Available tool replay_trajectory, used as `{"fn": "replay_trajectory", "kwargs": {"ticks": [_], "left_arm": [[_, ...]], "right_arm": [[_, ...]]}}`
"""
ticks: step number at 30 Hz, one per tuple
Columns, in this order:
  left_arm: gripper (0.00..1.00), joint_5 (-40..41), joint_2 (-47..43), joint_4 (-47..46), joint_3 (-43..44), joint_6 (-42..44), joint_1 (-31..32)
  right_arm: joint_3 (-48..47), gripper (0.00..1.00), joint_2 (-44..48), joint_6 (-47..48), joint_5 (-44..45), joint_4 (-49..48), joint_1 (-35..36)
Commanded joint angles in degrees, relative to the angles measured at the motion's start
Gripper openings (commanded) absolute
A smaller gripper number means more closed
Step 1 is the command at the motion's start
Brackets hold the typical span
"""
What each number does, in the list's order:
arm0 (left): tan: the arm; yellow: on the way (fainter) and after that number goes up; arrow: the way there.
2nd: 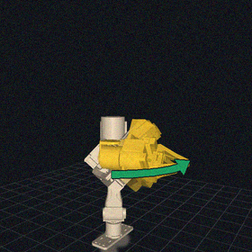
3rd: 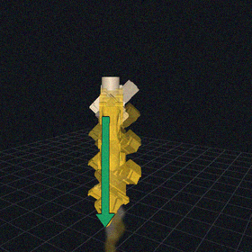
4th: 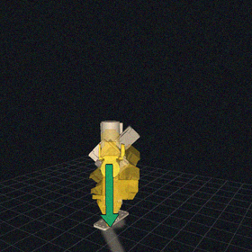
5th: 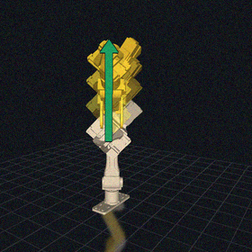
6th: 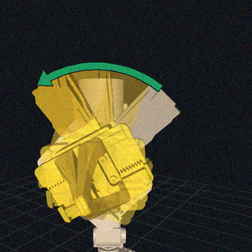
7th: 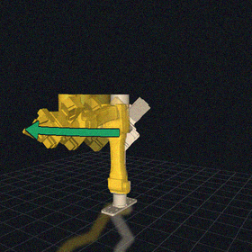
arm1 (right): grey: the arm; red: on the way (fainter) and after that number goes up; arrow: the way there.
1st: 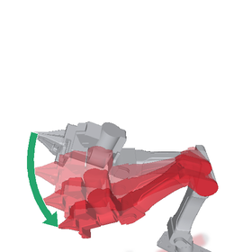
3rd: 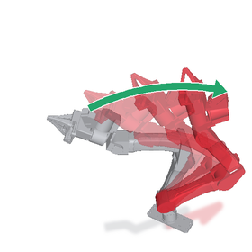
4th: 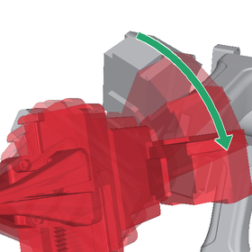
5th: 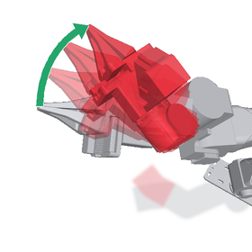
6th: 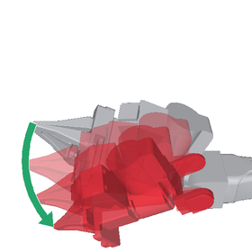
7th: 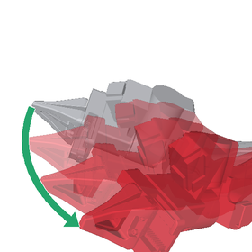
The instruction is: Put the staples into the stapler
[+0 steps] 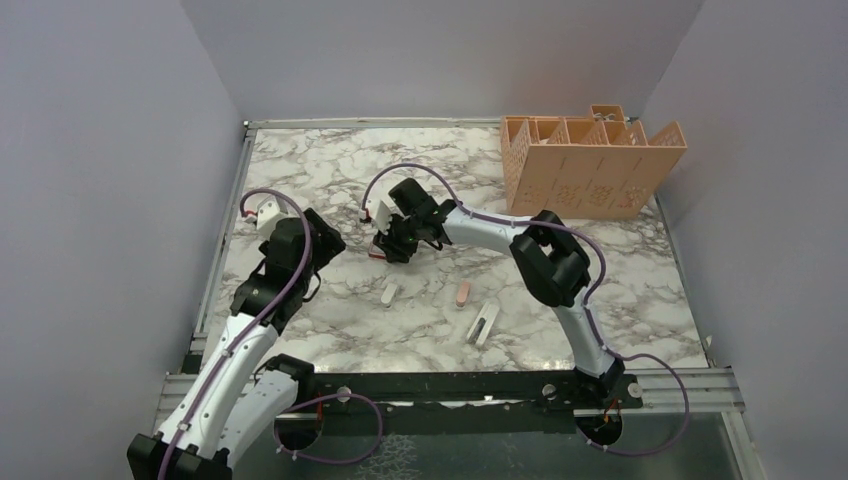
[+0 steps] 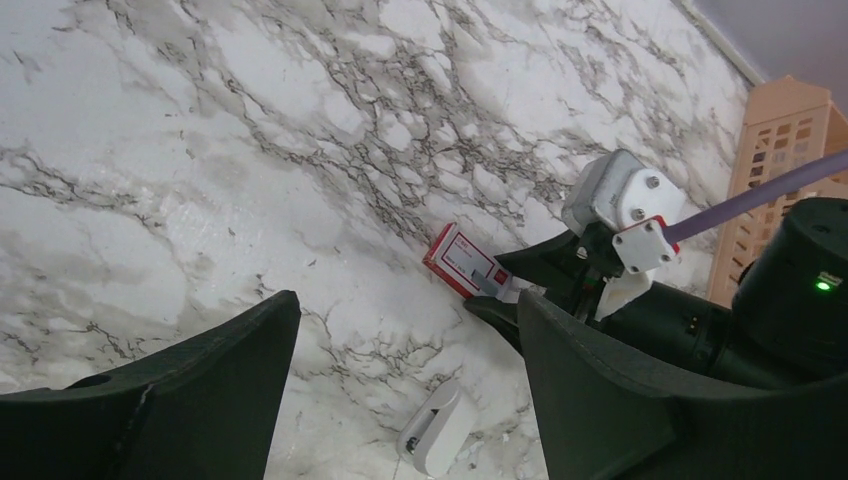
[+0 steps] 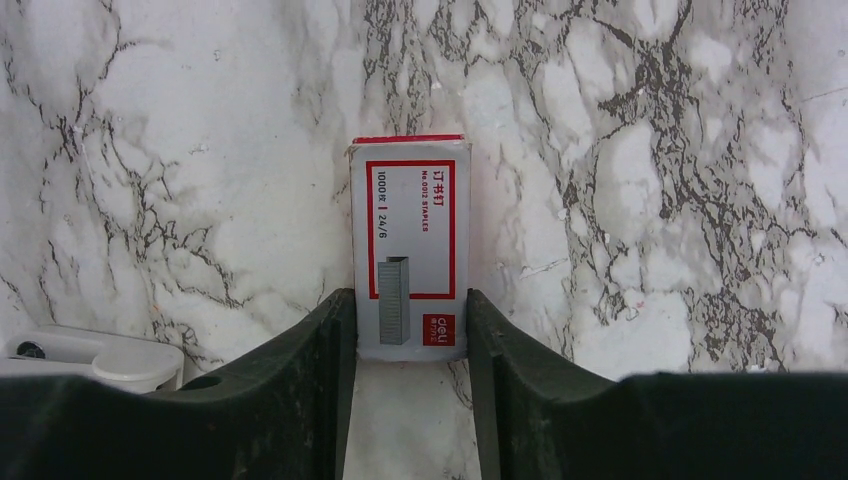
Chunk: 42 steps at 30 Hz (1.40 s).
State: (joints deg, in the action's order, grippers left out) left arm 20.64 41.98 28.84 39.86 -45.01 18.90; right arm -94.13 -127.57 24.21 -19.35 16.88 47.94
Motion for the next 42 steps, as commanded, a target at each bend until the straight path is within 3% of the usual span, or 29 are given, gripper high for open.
{"fn": "replay_trajectory", "kwargs": {"ticks": [1, 4, 8, 13, 16, 19, 23, 34, 42], "left_arm": [[0.79, -1.72, 4.01, -1.61, 1.24, -1.62, -0.75], [0.78, -7.36, 7.50, -4.07, 0.81, -1.61, -4.70], [0.76, -22.32, 13.55, -13.08, -1.79, -1.74, -10.23], [0.72, -40.48, 27.88, -25.18, -1.71, -0.88, -10.90], [0.71, -48.04, 35.79, -33.39, -1.04, -1.90, -10.90], [0.72, -49.08, 41.00, -36.32, 0.66, -1.61, -10.90], [0.72, -49.47, 46.01, -39.39, 2.19, -1.38, -10.83], [0.55, -54.55, 56.82, -46.42, 3.05, -0.27, -9.26], [0.37, -57.15, 60.06, -49.31, 3.28, -1.19, -8.76]], "right_arm": [[0.12, 0.43, -2.66, 0.67, 0.49, 0.39, -0.25], [0.81, 0.42, -1.46, 0.54, 0.10, 2.37, -2.26], [5.38, 0.42, 2.45, 2.99, -2.85, 3.85, -4.69], [7.82, 0.39, 4.43, 10.28, -2.95, 9.69, -5.42], [6.68, 0.44, 3.39, 10.30, -2.37, 10.72, -6.13], [5.16, 0.57, 2.39, 8.95, -3.51, 10.52, -6.24], [3.91, 0.62, 1.06, 7.72, -4.62, 8.89, -6.27], [4.59, 0.42, 0.65, 5.97, -6.70, 3.64, -6.20], [5.99, 0.40, 1.46, 6.15, -6.37, 2.34, -6.20]]}}
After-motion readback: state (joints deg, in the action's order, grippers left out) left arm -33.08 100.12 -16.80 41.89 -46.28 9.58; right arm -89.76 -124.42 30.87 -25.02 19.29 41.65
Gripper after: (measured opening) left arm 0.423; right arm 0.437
